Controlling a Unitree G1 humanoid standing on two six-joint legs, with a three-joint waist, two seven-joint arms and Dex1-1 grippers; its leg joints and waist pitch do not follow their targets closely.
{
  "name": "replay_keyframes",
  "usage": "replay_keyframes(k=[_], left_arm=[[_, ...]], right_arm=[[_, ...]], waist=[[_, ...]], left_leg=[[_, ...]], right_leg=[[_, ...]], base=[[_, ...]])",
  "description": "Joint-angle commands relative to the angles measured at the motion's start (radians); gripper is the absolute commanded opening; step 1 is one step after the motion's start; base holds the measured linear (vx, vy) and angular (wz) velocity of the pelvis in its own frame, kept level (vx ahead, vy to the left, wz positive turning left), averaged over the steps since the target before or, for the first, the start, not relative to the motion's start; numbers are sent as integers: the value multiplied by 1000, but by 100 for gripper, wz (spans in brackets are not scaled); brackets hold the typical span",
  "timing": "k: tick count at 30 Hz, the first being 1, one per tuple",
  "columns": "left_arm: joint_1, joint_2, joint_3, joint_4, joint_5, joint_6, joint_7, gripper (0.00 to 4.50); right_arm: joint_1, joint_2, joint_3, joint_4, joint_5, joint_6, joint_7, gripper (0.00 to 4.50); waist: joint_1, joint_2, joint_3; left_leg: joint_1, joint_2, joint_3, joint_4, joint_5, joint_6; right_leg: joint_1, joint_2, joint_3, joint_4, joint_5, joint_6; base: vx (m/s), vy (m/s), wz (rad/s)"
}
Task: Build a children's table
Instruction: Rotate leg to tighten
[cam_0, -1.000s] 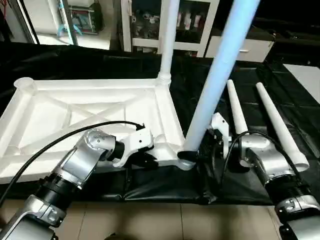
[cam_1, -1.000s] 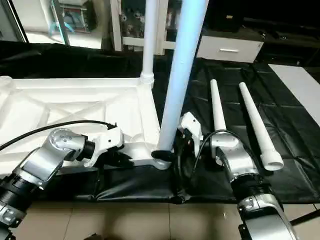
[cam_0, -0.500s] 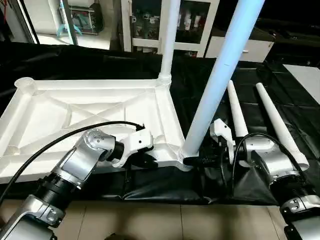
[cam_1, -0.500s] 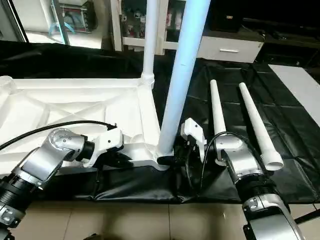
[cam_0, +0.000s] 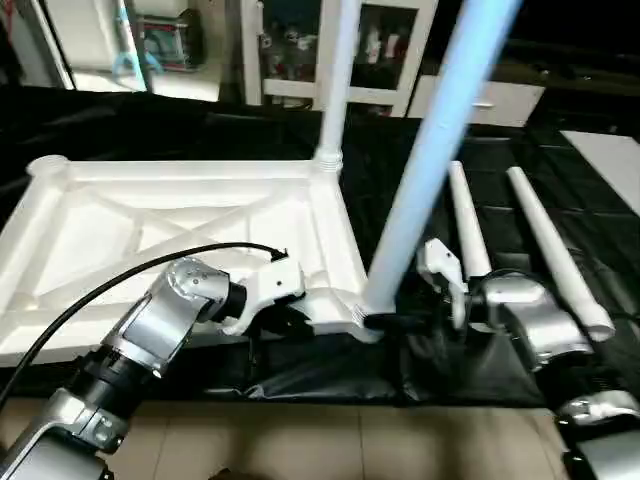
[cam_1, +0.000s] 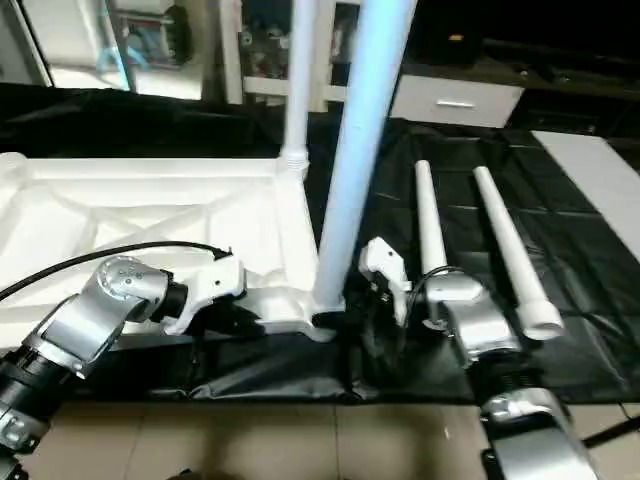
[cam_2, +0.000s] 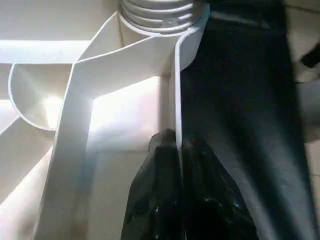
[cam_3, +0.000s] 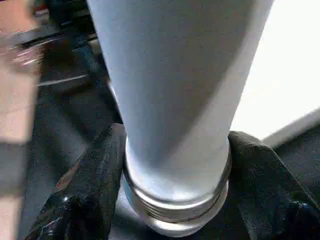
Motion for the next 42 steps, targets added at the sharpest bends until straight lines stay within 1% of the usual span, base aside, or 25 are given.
replay_keyframes(k=[1, 4, 5, 7, 9, 10, 11, 13, 17, 19, 20, 22, 24, 26, 27, 28, 30, 31, 32, 33, 35, 37, 40, 41, 42], left_arm=[[-11, -43, -15, 37, 3, 26, 46, 0], [-74, -139, 75, 157, 10, 94, 262, 0], [-82, -151, 86, 172, 10, 103, 286, 0], [-102, -175, 109, 208, 14, 106, 348, 0], [-148, -218, 146, 292, 33, 95, 476, 0], [-157, -225, 153, 308, 37, 92, 501, 0], [-173, -239, 161, 334, 43, 84, 539, 0], [-202, -273, 189, 379, 42, 61, 621, 0], [-242, -310, 194, 427, 58, 17, 710, 0], [-244, -309, 183, 429, 66, 9, 710, 0], [-247, -310, 180, 438, 69, 3, 712, 0], [-251, -313, 185, 450, 67, -3, 713, 0], [-252, -310, 186, 465, 66, -15, 704, 0], [-249, -303, 180, 468, 71, -23, 698, 0], [-249, -301, 181, 477, 70, -30, 692, 0], [-249, -298, 180, 481, 71, -35, 687, 0], [-249, -297, 180, 484, 71, -37, 684, 0], [-243, -291, 177, 482, 72, -42, 663, 0], [-240, -288, 174, 479, 72, -44, 651, 0], [-237, -285, 171, 475, 72, -44, 644, 0], [-223, -275, 161, 458, 71, -43, 612, 0], [-202, -259, 142, 423, 72, -58, 563, 0], [-172, -235, 112, 364, 65, -48, 477, 0], [-143, -207, 84, 317, 57, -22, 396, 0], [-141, -205, 82, 314, 57, -22, 391, 0]], right_arm=[[-18, 6, -28, 66, -63, 22, -198, 274], [-33, 99, -72, 103, -51, 93, -423, 274], [-38, 117, -82, 112, -48, 103, -459, 274], [-53, 158, -102, 137, -40, 117, -546, 273], [-91, 230, -134, 203, -38, 122, -749, 273], [-98, 243, -140, 215, -39, 122, -789, 273], [-109, 269, -148, 235, -36, 127, -839, 273], [-122, 316, -143, 258, -59, 118, -934, 273], [-131, 374, -103, 266, -118, 70, -1003, 272], [-134, 376, -109, 263, -117, 54, -1007, 272], [-139, 378, -113, 268, -116, 45, -1010, 272], [-143, 378, -121, 271, -109, 32, -993, 272], [-147, 370, -131, 266, -94, 7, -961, 272], [-142, 357, -130, 245, -87, -24, -920, 272], [-137, 350, -143, 224, -63, -25, -869, 272], [-130, 343, -156, 201, -40, -22, -830, 328], [-126, 339, -164, 187, -24, -18, -808, 342], [-111, 316, -177, 138, 4, -19, -771, 349], [-105, 305, -180, 121, 9, -21, -759, 378], [-101, 297, -181, 110, 13, -18, -748, 384], [-88, 272, -181, 76, 18, -7, -719, 393], [-74, 242, -180, 38, 20, 8, -688, 408], [-58, 202, -168, 6, 6, 13, -647, 437], [-46, 168, -165, -21, -2, 21, -600, 444], [-45, 166, -165, -24, -2, 22, -596, 444]], waist=[[-7, 10, -47], [-19, 8, -47], [-22, 9, -49], [-26, 11, -49], [-31, 13, -47], [-34, 13, -47], [-37, 16, -49], [-36, 24, -49], [-35, 18, -46], [-34, 17, -46], [-35, 17, -45], [-35, 17, -45], [-35, 15, -45], [-32, 14, -49], [-28, 18, -51], [-27, 14, -52], [-23, 13, -50], [-31, 15, -51], [-40, 15, -54], [-38, 16, -58], [-28, 14, -61], [-22, 10, -59], [-10, 13, -62], [-4, 10, -61], [-2, 13, -62]], left_leg=[[13, 16, -9, -81, -404, -27], [19, 12, -15, -77, -440, -34], [20, 12, -19, -78, -449, -34], [15, 12, -24, -80, -458, -33], [20, 8, -22, -77, -477, -27], [24, 8, -24, -76, -484, -32], [24, 7, -28, -77, -493, -32], [28, 11, -28, -81, -510, -29], [28, 12, -26, -87, -536, -20], [27, 10, -25, -87, -531, -12], [21, 10, -27, -90, -531, -9], [25, 8, -27, -88, -542, -8], [24, 7, -26, -88, -536, -2], [21, 8, -25, -89, -511, 5], [16, 10, -24, -91, -484, 10], [14, 11, -20, -91, -469, 18], [12, 11, -16, -91, -456, 27], [-7, 10, -22, -98, -439, 31], [-30, 14, -31, -104, -398, 24], [-31, 16, -33, -103, -376, 20], [-5, 16, -18, -91, -342, 26], [-1, 16, -8, -89, -327, 43], [-4, 19, -6, -86, -281, 56], [1, 17, 0, -81, -269, 56], [4, 17, 1, -79, -268, 58]], right_leg=[[32, -45, 29, -87, -481, -162], [26, -47, 23, -104, -585, -115], [27, -49, 17, -109, -609, -103], [30, -50, 10, -113, -621, -87], [19, -47, 8, -121, -636, -80], [17, -48, 4, -124, -646, -76], [24, -50, -5, -130, -652, -64], [20, -49, -10, -134, -614, -69], [24, -52, -17, -138, -580, -70], [24, -58, -19, -139, -596, -61], [26, -59, -19, -139, -604, -54], [22, -60, -19, -142, -615, -48], [24, -62, -20, -145, -624, -43], [27, -65, -17, -143, -604, -49], [28, -67, -12, -137, -570, -62], [27, -64, -9, -134, -537, -76], [28, -63, -6, -133, -519, -87], [42, -62, -7, -123, -504, -81], [62, -63, -10, -112, -478, -72], [64, -66, -10, -110, -458, -76], [41, -65, 3, -106, -350, -142], [39, -61, 8, -100, -318, -175], [42, -63, 10, -91, -291, -186], [35, -60, 14, -88, -265, -200], [34, -60, 15, -85, -255, -209]], base=[[0, 0, 0], [0, 0, 0], [0, 0, 0], [0, 0, 0], [0, 0, 0], [0, 0, 0], [0, 0, 0], [0, 0, 0], [0, 0, 0], [0, 0, 0], [0, 0, 0], [0, 0, 0], [0, 0, 0], [0, 0, 0], [0, 0, 0], [0, 0, 0], [0, 0, 0], [0, 0, 0], [0, 0, 0], [-6, 1, -25], [0, 0, 0], [51, -19, 8], [57, -25, 6], [66, -34, 5], [72, -42, 11]])
